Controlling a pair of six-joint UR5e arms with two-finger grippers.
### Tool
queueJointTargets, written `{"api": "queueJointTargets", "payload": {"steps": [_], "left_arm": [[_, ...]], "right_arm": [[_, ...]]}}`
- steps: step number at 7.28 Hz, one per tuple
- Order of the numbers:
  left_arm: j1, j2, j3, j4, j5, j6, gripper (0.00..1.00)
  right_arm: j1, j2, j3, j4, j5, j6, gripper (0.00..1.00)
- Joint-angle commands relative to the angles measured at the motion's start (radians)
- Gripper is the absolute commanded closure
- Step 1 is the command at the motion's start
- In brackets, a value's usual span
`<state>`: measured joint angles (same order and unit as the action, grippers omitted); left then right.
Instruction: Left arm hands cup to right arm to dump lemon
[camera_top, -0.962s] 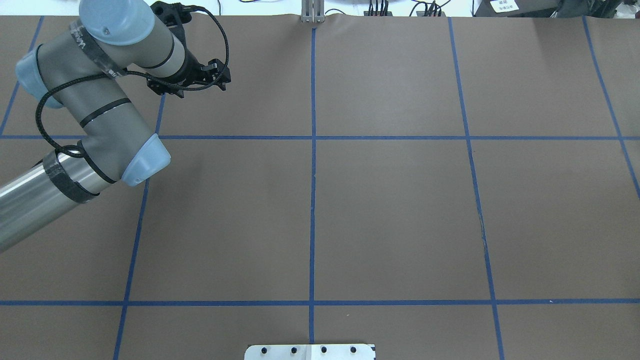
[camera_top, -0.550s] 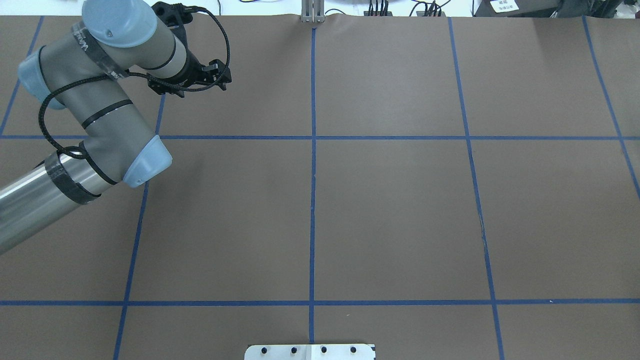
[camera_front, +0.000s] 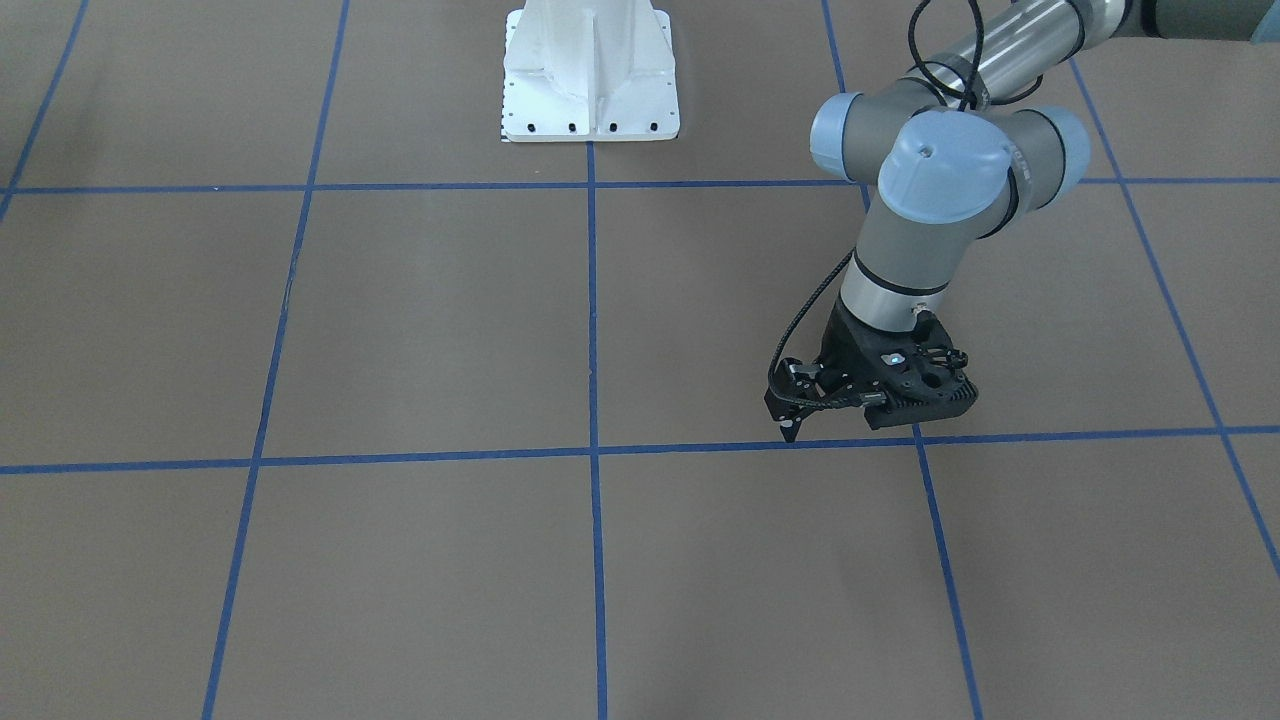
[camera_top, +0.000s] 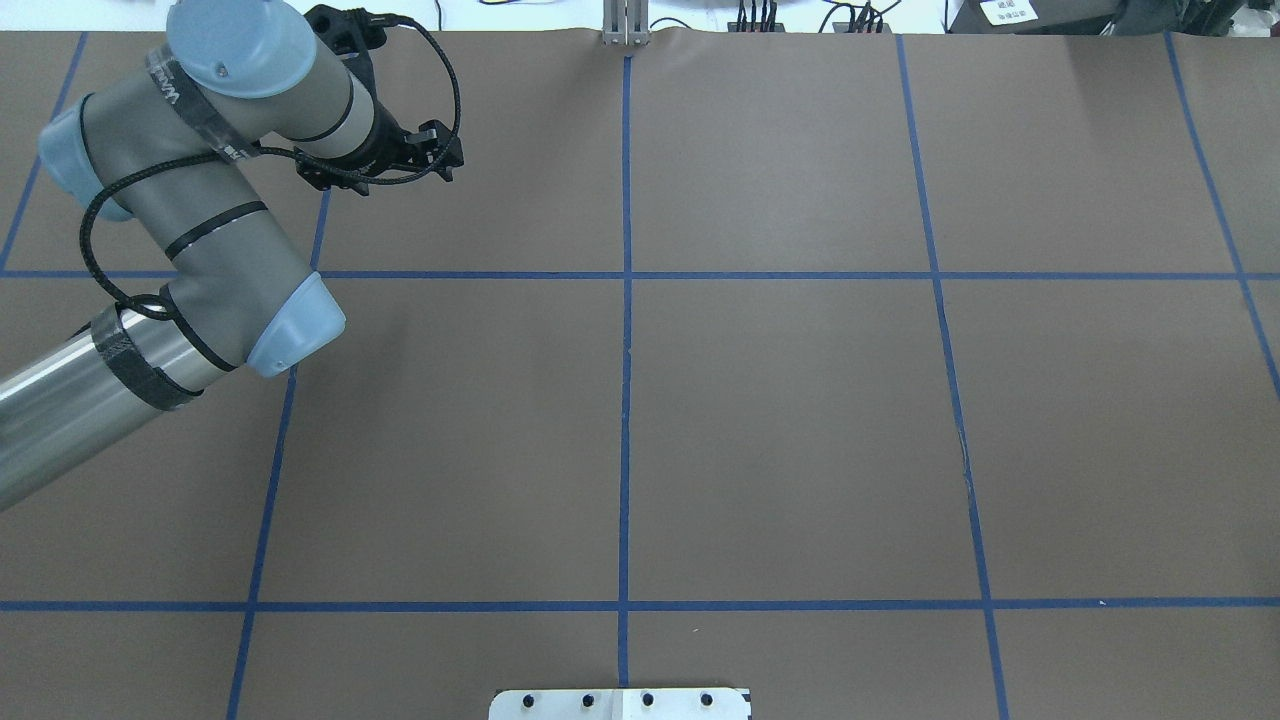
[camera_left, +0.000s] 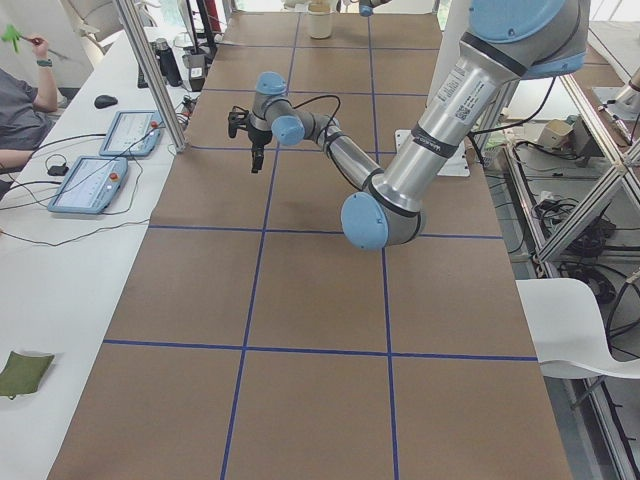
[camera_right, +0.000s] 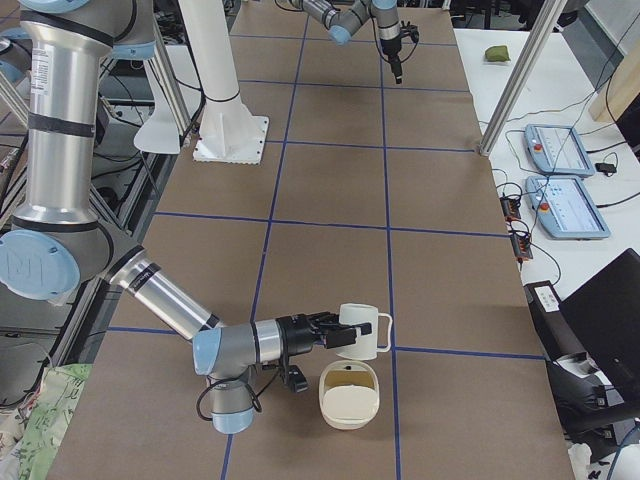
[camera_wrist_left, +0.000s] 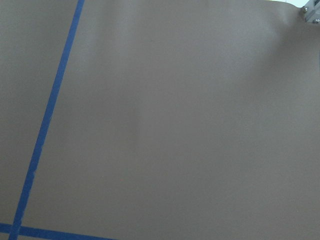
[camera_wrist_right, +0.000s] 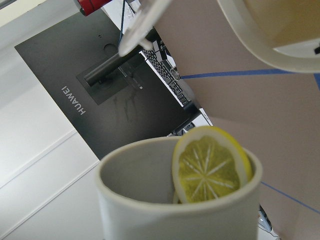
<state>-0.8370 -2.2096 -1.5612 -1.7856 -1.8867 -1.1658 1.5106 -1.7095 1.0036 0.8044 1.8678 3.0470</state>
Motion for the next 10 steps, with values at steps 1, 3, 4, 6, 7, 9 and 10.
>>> {"api": "queueJointTargets", "payload": {"steps": [1, 3, 4, 6, 7, 9, 10], "left_arm": [[0.019, -0.001, 0.004, 0.0, 0.026, 0.0, 0.0], [0.022, -0.002, 0.004, 0.002, 0.032, 0.0, 0.0], [0.022, -0.004, 0.004, 0.002, 0.032, 0.0, 0.0], [0.022, -0.004, 0.004, 0.002, 0.031, 0.0, 0.0], [0.022, -0.005, 0.004, 0.002, 0.031, 0.0, 0.0], [0.024, -0.01, 0.004, 0.003, 0.029, -0.002, 0.0], [0.024, -0.012, 0.004, 0.002, 0.029, 0.0, 0.0]], "right_arm": [[0.003, 0.014, 0.006, 0.027, 0.001, 0.103, 0.9], [0.003, 0.014, 0.006, 0.038, -0.001, 0.104, 0.9], [0.003, 0.014, 0.006, 0.038, 0.001, 0.093, 0.9], [0.003, 0.013, 0.009, 0.038, 0.008, 0.003, 0.9], [0.002, 0.013, 0.007, 0.036, 0.011, -0.164, 0.9], [0.002, 0.013, 0.006, 0.036, 0.014, -0.374, 0.9], [0.0, 0.013, 0.006, 0.036, 0.016, -0.501, 0.9]]}}
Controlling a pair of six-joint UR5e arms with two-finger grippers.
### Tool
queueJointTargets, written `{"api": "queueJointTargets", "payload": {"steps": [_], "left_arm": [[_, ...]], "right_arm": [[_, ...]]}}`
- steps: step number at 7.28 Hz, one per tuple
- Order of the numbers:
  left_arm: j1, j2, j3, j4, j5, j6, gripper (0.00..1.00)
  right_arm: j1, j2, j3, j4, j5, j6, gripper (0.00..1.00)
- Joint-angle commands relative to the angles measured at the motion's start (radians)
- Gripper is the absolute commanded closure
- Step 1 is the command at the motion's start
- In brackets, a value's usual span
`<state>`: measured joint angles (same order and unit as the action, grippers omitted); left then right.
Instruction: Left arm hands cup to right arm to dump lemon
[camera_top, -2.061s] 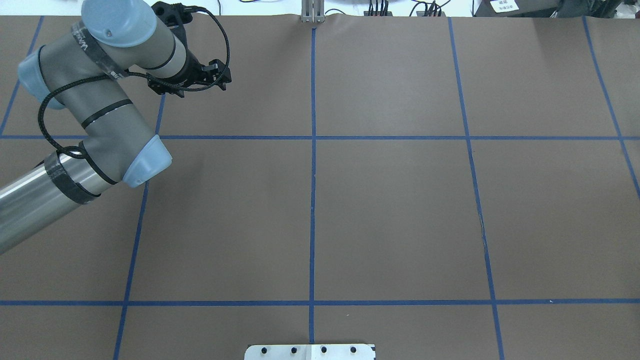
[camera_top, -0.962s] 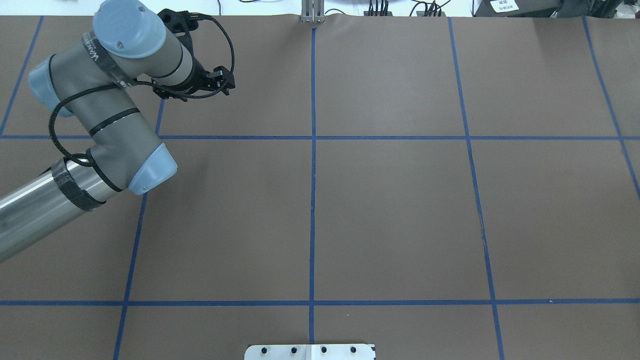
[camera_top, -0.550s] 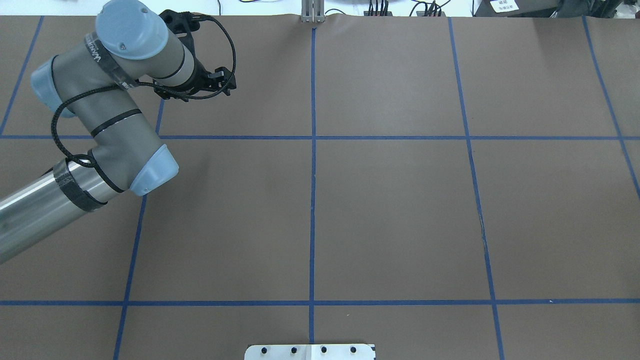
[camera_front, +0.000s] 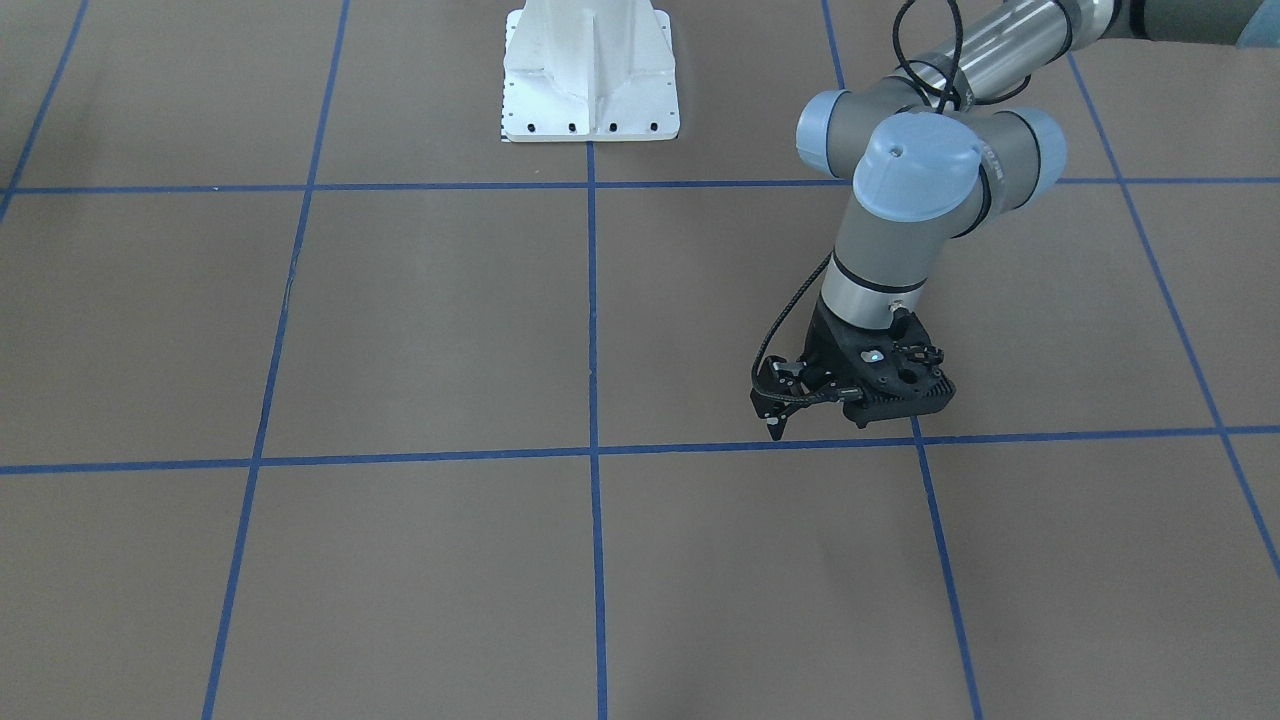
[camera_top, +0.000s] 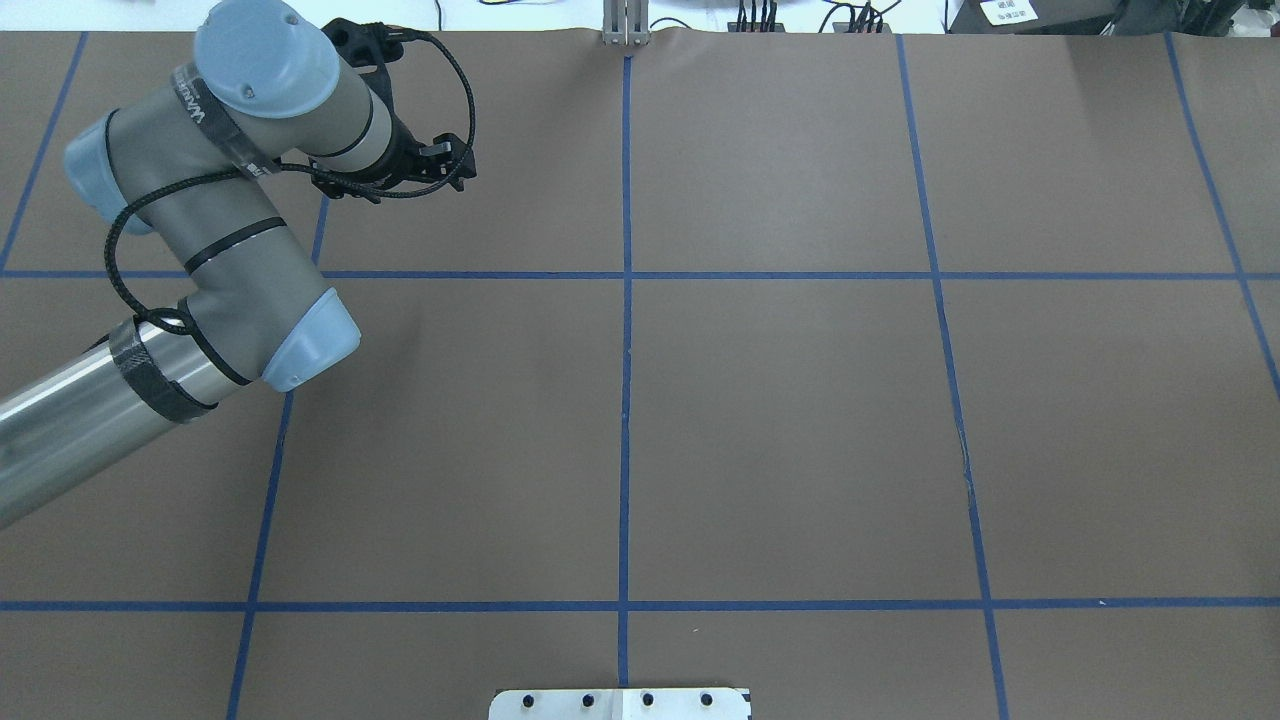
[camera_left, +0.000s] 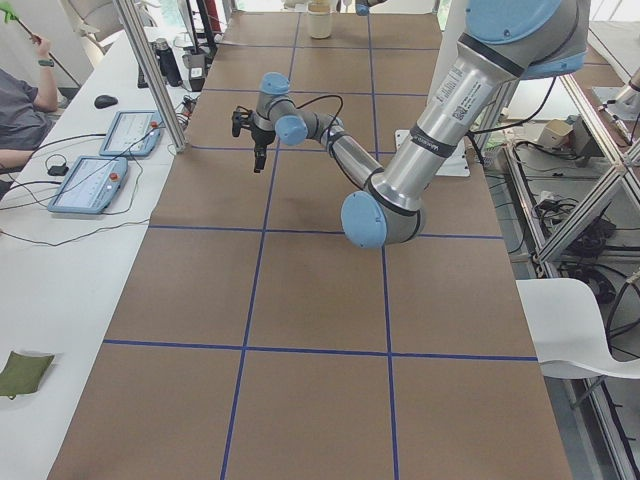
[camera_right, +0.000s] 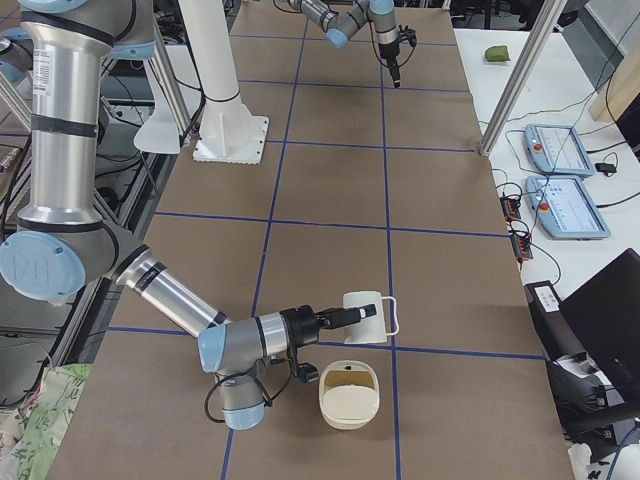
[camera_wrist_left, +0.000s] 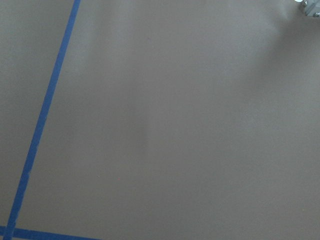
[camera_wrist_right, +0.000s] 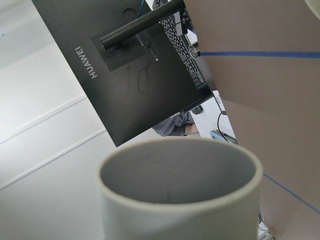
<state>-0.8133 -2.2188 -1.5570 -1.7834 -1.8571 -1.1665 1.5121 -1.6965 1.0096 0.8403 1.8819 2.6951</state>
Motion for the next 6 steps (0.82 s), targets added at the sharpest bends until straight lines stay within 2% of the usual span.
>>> {"api": "queueJointTargets", "payload": {"steps": [1, 3, 5, 6], "left_arm": [[0.0, -0.001, 0.0, -0.001, -0.001, 0.001, 0.0], [0.008, -0.001, -0.001, -0.001, 0.001, -0.001, 0.0], [0.01, 0.001, -0.003, -0.001, 0.001, -0.001, 0.0], [0.01, 0.007, -0.008, -0.002, 0.001, -0.001, 0.0]], "right_arm": [[-0.001, 0.0, 0.0, 0.002, 0.008, -0.269, 0.9], [-0.001, -0.003, 0.01, 0.002, 0.073, -0.578, 0.89], [-0.001, -0.012, 0.05, -0.029, 0.105, -0.752, 0.87], [0.0, -0.018, 0.119, -0.129, 0.121, -0.832, 0.88]]}}
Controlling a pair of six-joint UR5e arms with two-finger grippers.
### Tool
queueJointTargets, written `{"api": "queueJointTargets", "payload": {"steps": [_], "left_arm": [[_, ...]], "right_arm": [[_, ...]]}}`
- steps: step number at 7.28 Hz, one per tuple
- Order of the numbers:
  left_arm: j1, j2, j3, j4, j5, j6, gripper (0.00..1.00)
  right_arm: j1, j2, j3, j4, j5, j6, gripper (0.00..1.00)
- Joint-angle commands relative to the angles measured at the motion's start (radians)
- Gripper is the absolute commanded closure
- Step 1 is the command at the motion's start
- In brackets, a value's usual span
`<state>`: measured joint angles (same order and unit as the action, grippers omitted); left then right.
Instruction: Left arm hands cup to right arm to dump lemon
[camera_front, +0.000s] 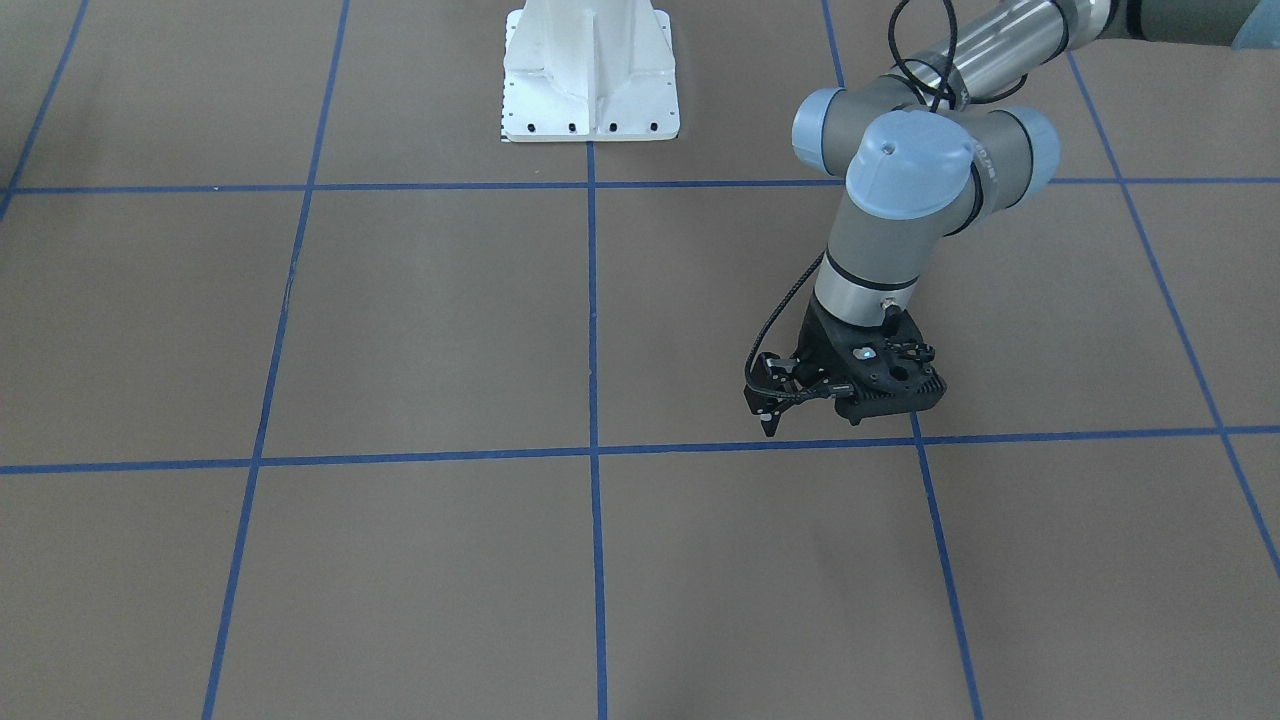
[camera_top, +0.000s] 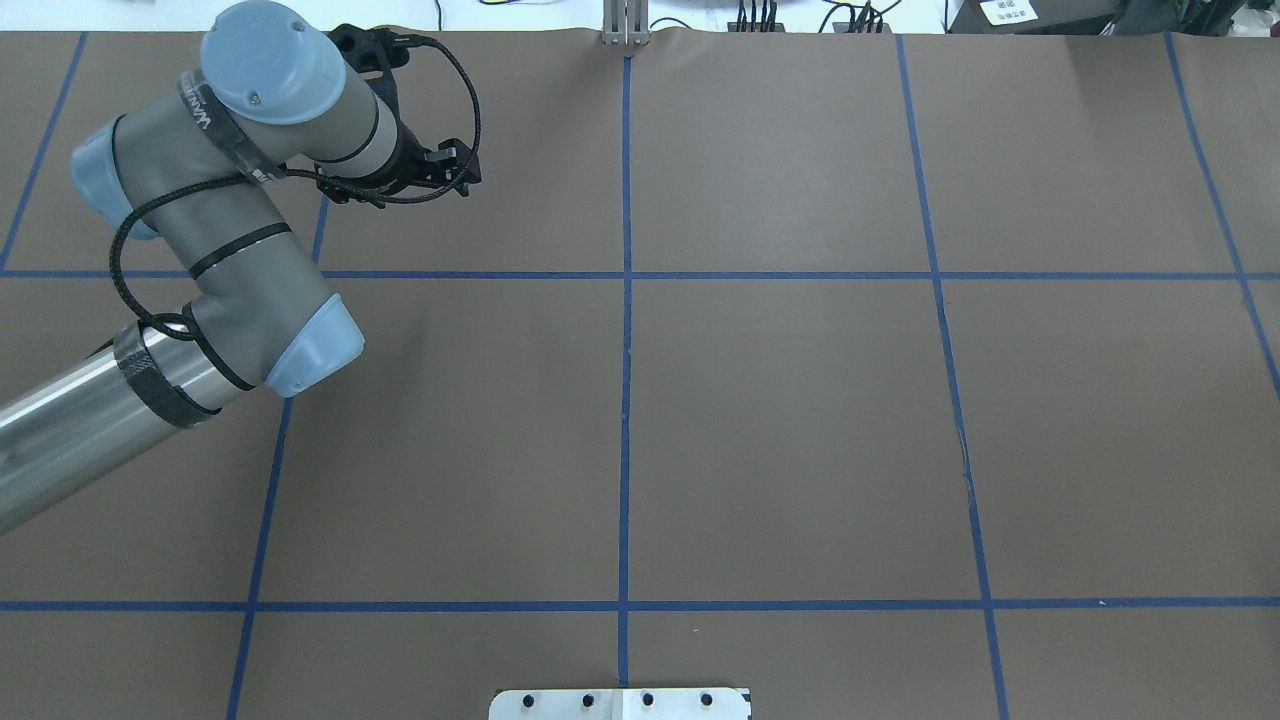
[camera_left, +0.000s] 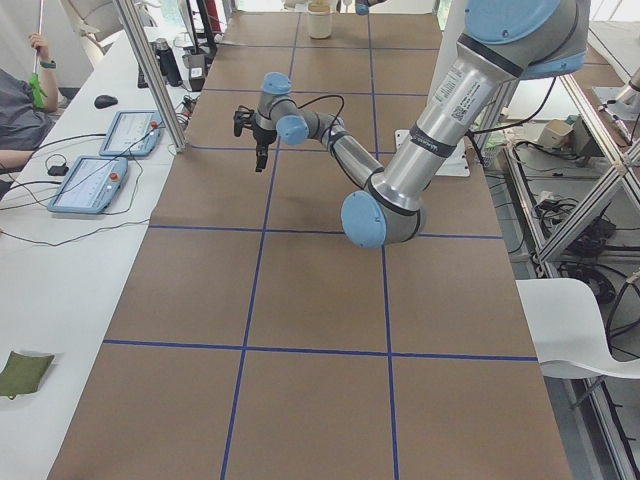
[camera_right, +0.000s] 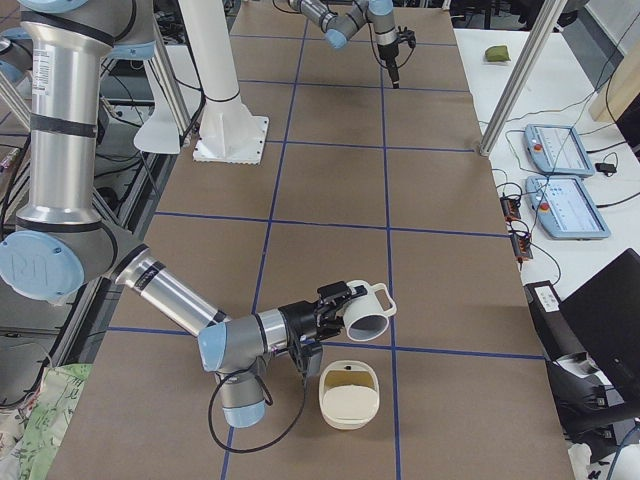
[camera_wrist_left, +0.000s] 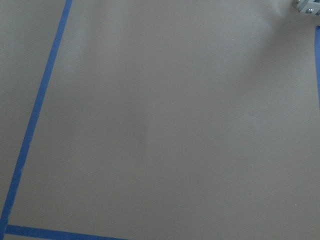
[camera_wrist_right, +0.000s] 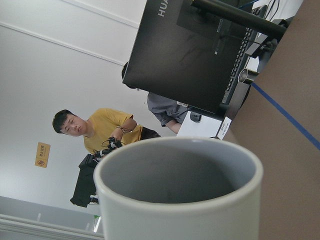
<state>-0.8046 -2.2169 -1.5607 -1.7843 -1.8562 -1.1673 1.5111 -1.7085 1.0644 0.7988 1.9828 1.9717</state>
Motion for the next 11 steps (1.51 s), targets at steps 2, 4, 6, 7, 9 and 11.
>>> {"api": "queueJointTargets", "payload": {"steps": [2, 4, 6, 7, 9, 11], "left_arm": [[0.001, 0.0, -0.015, -0.001, -0.001, -0.012, 0.0], [-0.001, 0.013, -0.019, -0.001, -0.005, -0.014, 0.0], [0.001, 0.013, -0.021, -0.001, -0.012, -0.015, 0.0], [0.001, 0.014, -0.019, 0.0, -0.012, -0.017, 0.0], [0.002, 0.014, -0.013, 0.0, -0.012, -0.018, 0.0], [0.002, 0.014, -0.012, 0.0, -0.012, -0.017, 0.0]], "right_arm": [[0.001, -0.014, 0.269, -0.371, 0.041, -0.285, 0.88], [-0.009, 0.003, 0.446, -0.679, 0.042, -0.53, 0.88], [-0.057, 0.056, 0.534, -0.95, 0.036, -0.85, 0.88], [-0.109, 0.067, 0.531, -1.008, 0.01, -0.978, 0.88], [-0.243, 0.117, 0.534, -1.148, -0.201, -1.199, 0.89], [-0.397, 0.225, 0.528, -1.28, -0.354, -1.321, 0.9]]}}
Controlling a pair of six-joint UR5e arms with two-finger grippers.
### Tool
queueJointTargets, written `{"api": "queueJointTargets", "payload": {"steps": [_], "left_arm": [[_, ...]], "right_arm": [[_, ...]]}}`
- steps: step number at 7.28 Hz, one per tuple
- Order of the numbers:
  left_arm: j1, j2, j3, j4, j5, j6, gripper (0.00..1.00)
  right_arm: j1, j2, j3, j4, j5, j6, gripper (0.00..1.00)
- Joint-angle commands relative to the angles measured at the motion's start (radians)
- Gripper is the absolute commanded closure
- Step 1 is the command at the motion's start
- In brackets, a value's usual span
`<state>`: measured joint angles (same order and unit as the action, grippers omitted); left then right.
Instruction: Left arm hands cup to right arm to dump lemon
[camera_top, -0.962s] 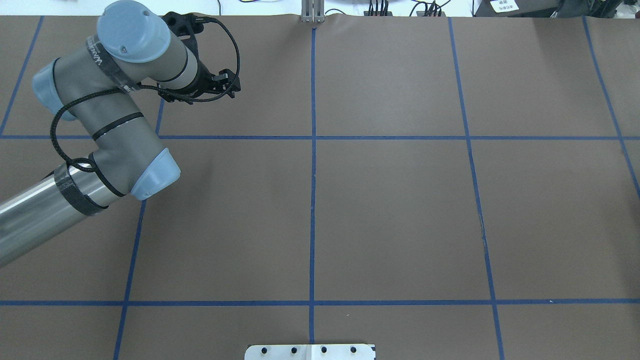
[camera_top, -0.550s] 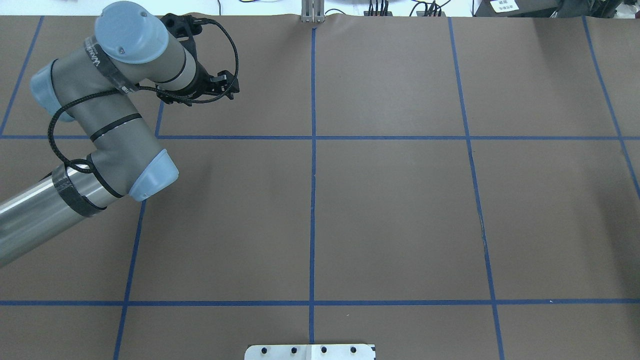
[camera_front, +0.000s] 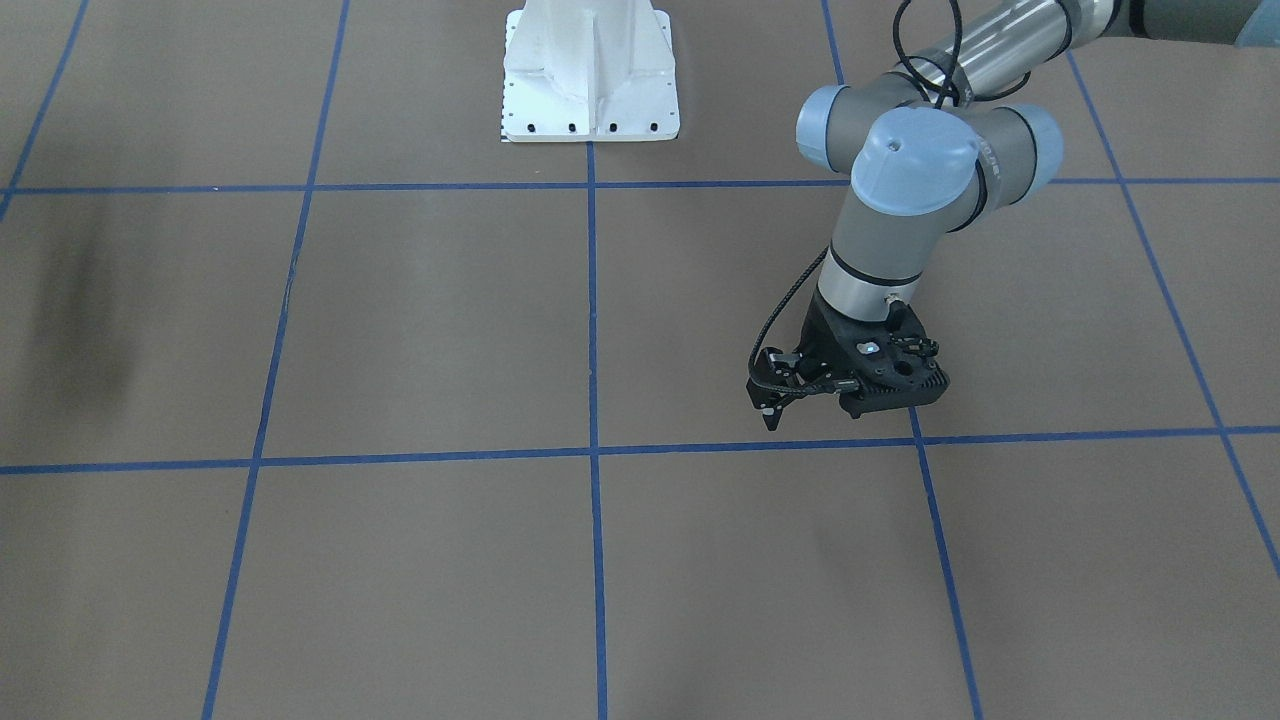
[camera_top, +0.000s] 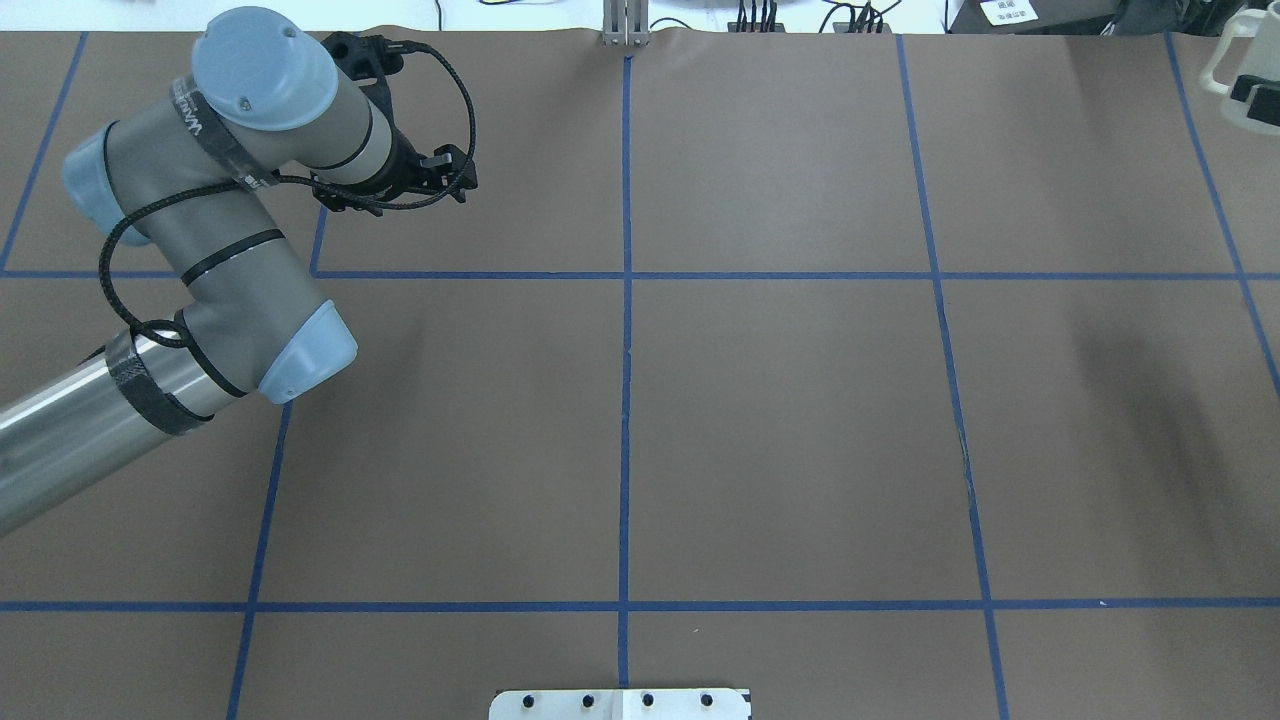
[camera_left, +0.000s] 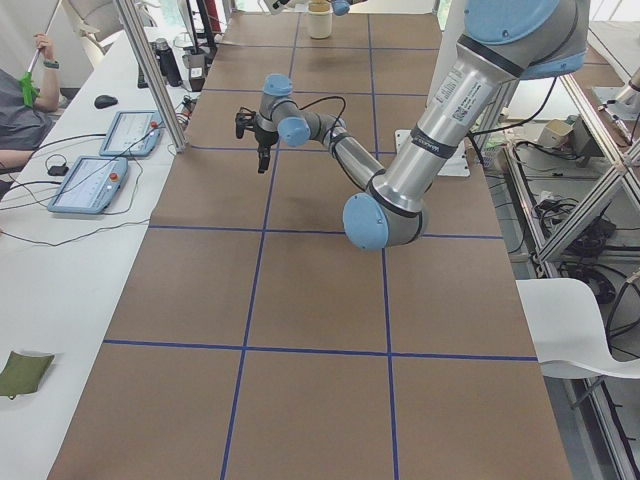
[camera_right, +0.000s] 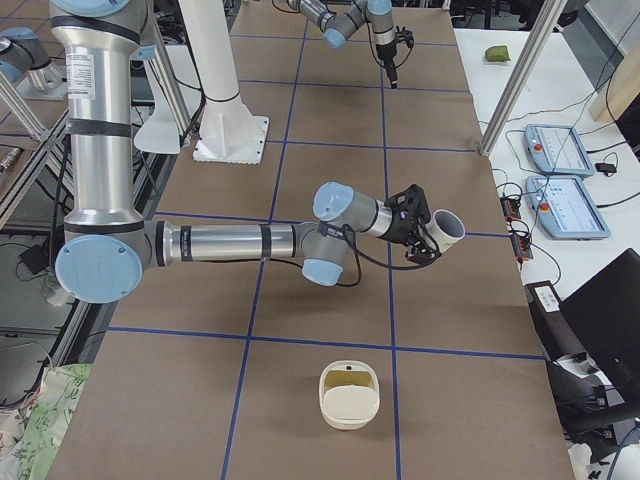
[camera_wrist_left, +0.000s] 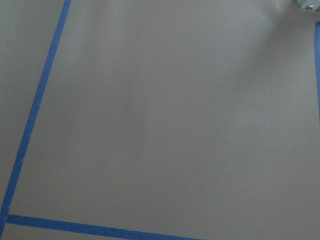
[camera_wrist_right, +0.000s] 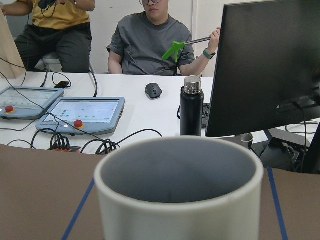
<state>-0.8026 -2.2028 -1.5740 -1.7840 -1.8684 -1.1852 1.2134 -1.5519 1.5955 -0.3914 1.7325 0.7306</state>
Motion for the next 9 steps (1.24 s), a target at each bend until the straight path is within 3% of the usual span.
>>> {"api": "queueJointTargets", "payload": {"steps": [1, 2, 3, 7, 8, 9], "left_arm": [[0.0, 0.0, 0.002, 0.0, -0.002, 0.001, 0.0], [0.0, -0.003, -0.004, 0.0, -0.006, 0.003, 0.0], [-0.001, -0.014, -0.004, -0.002, -0.073, 0.001, 0.0], [-0.064, -0.124, 0.0, -0.017, -0.324, -0.237, 0.0], [-0.073, -0.135, 0.002, -0.059, -0.365, -0.337, 0.0], [-0.07, -0.14, 0.04, -0.21, -0.365, -0.463, 0.0]], "right_arm": [[-0.185, 0.143, -0.005, -0.168, -0.187, -0.103, 0.89], [-0.271, 0.215, -0.006, -0.211, -0.235, -0.102, 0.89], [-0.351, 0.273, -0.006, -0.242, -0.285, -0.099, 0.89], [-0.662, 0.364, 0.004, -0.253, -0.678, -0.088, 0.88], [-0.714, 0.383, 0.003, -0.279, -0.759, -0.088, 0.88], [-0.759, 0.433, 0.003, -0.329, -0.827, -0.088, 0.88]]}}
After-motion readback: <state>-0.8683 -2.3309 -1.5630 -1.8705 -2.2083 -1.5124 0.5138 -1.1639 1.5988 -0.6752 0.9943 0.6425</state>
